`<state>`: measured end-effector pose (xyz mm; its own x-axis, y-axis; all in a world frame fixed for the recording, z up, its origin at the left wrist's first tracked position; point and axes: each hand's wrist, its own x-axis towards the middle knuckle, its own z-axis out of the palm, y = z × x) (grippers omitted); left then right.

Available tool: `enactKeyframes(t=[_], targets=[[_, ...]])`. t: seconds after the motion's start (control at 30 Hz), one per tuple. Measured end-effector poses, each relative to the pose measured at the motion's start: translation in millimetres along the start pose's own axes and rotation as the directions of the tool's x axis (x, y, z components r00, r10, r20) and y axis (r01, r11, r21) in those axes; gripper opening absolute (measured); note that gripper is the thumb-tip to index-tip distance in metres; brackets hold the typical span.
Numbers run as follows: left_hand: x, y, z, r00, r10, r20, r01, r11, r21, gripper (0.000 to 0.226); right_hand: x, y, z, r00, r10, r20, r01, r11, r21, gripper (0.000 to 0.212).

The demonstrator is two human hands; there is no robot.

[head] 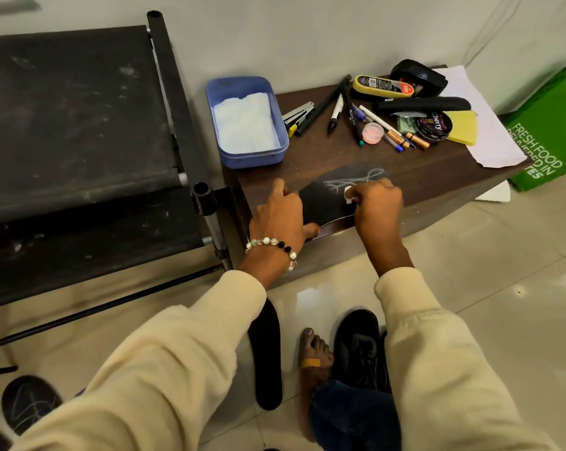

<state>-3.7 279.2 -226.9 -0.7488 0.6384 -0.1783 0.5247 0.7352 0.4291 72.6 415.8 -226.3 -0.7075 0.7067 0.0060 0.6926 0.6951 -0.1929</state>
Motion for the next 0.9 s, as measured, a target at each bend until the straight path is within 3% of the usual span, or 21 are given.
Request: enactKeyframes(t=[0.23,0.43,0.5,0.67,0.8,0.9], targets=[[0,-2,1,1.0,0.01,-0.015,-0.01,1.0,-0.009,0.046,0,-28,13,0.969,-0.239,0.065,0.239,0.971,0.002,0.037],[0,-3,0,1.0,0.014,-0.012,-0.014,1.0,-0.016,0.05,16,-12,6,0.997,0.026,0.079,-0.025,1.0,-0.012,0.034],[0,-2,0,1.0,0.015,-0.018,-0.015,1.0,-0.018,0.049,12,-18,7,0.998,0.015,0.054,-0.013,0.999,-0.032,0.033],[0,-3,1,1.0,0.012,-0.021,-0.013,0.999,-0.03,0.044,6,-31,14,0.978,-0.207,0.036,0.207,0.978,-0.01,0.037],[0,-3,1,1.0,0.012,-0.017,-0.013,0.999,-0.03,0.047,17,-23,4,0.987,-0.102,0.124,0.11,0.992,-0.065,0.041],[1,-3,0,1.0,0.019,-0.011,-0.019,0.999,-0.033,0.049,19,-18,0,0.995,0.013,0.099,-0.008,0.999,-0.047,0.04]])
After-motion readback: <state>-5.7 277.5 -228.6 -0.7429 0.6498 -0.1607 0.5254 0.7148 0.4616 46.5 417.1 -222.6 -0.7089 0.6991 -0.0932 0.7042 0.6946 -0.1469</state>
